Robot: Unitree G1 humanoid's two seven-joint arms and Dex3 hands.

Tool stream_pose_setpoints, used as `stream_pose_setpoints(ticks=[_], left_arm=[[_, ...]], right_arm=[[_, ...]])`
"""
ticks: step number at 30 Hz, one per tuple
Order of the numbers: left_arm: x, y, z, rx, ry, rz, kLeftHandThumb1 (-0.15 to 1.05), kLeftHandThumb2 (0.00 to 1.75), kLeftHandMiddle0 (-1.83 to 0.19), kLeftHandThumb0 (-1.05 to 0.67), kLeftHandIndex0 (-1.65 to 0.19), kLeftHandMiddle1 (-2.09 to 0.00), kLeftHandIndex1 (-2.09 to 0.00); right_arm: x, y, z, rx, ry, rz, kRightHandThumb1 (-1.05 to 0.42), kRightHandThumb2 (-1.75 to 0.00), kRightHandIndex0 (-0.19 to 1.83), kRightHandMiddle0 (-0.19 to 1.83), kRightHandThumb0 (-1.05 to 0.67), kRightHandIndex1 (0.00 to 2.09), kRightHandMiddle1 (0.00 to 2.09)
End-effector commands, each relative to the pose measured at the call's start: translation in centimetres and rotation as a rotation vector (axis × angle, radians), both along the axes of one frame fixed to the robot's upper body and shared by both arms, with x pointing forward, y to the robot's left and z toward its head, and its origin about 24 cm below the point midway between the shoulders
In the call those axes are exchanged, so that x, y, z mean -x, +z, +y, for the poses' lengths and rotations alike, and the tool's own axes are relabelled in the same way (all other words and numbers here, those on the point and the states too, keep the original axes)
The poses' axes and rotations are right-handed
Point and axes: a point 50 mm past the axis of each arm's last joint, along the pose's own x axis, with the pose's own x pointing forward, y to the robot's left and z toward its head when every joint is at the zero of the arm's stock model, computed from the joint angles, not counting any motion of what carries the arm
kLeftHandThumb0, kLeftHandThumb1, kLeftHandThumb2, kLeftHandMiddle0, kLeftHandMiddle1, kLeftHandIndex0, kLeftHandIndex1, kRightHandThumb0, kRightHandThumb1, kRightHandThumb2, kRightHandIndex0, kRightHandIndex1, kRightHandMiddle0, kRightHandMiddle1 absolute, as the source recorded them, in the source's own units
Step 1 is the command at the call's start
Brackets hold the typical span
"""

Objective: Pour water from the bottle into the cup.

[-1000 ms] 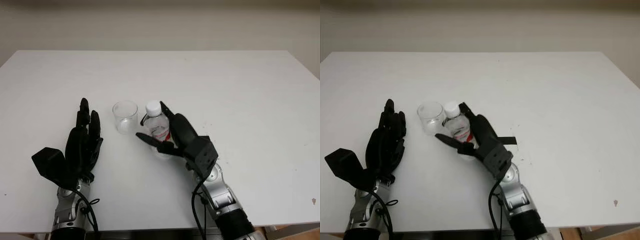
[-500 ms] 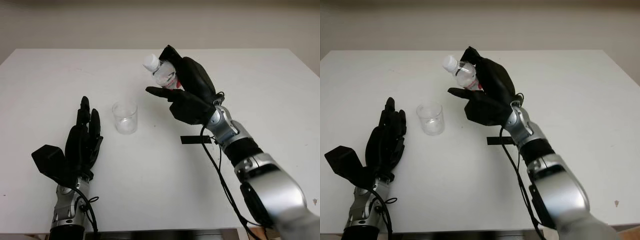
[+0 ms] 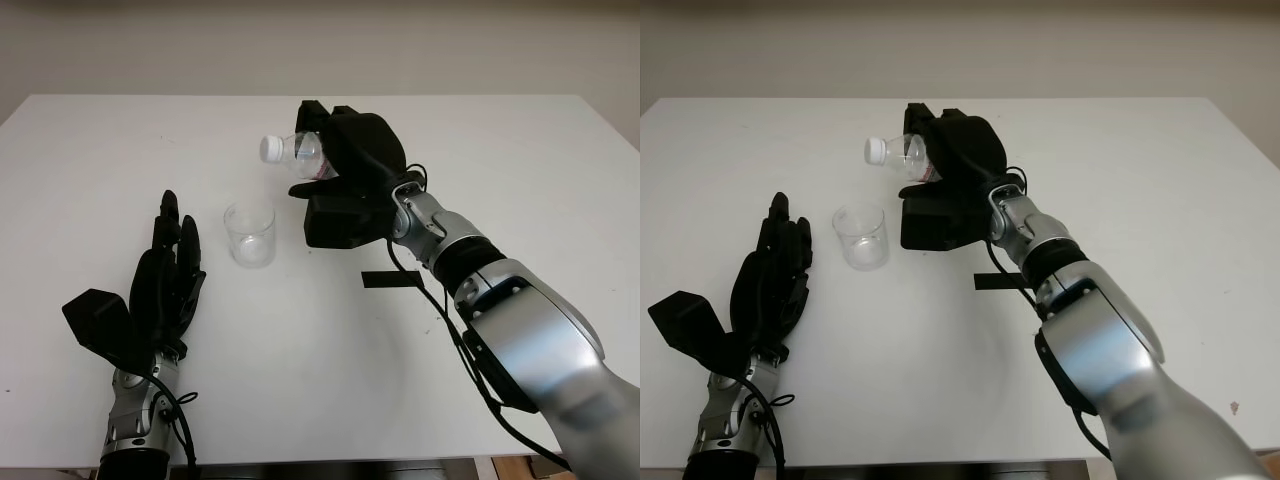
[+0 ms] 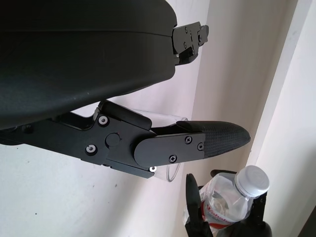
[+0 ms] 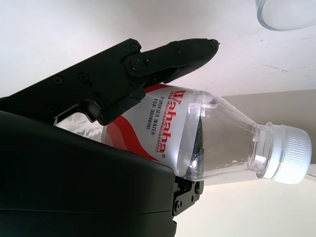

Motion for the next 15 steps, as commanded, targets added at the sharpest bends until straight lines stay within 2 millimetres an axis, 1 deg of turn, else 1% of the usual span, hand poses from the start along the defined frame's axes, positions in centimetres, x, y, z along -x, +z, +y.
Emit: stream_pose_setpoints(ticks=[1, 5, 9, 11, 15], left_arm=[[0.9, -1.84, -0.03, 0.017, 0.01, 0.077, 1.05, 0.5, 0.19, -0.75, 0.18, -0.04, -0.05], [0.96, -1.91, -0.12, 0.01, 0.018, 0.075, 1.05, 0.51, 0.18, -0.75, 0.17, -0.05, -0.06], [1.05, -2.05, -0.18, 0.016, 0.022, 0.08, 1.05, 0.51, 0.19, -0.75, 0.18, -0.05, -0.05], [1.08, -2.14, -0.24, 0.019, 0.025, 0.083, 1.05, 0.5, 0.19, -0.75, 0.18, -0.05, -0.05], [1.05, -2.31, -0.41, 0.038, 0.026, 0.084, 1.05, 0.47, 0.19, -0.76, 0.18, -0.05, -0.05]], right_arm=[[-0.17, 1.89, 0.94, 0.029, 0.022, -0.071, -1.05, -0.28, 1.17, 0.76, -0.45, 2.09, 2.09], [-0.12, 2.2, 1.34, 0.101, 0.037, -0.122, -1.05, -0.26, 1.22, 0.73, -0.42, 2.09, 2.09], [-0.21, 2.43, 1.58, 0.155, 0.031, -0.139, -1.05, -0.3, 1.27, 0.71, -0.44, 2.09, 2.09], [-0.15, 2.5, 1.6, 0.146, 0.041, -0.148, -1.05, -0.28, 1.27, 0.71, -0.43, 2.09, 2.09], [-0.05, 2.67, 1.71, 0.188, 0.061, -0.184, -1.05, -0.29, 1.25, 0.71, -0.44, 2.09, 2.09]])
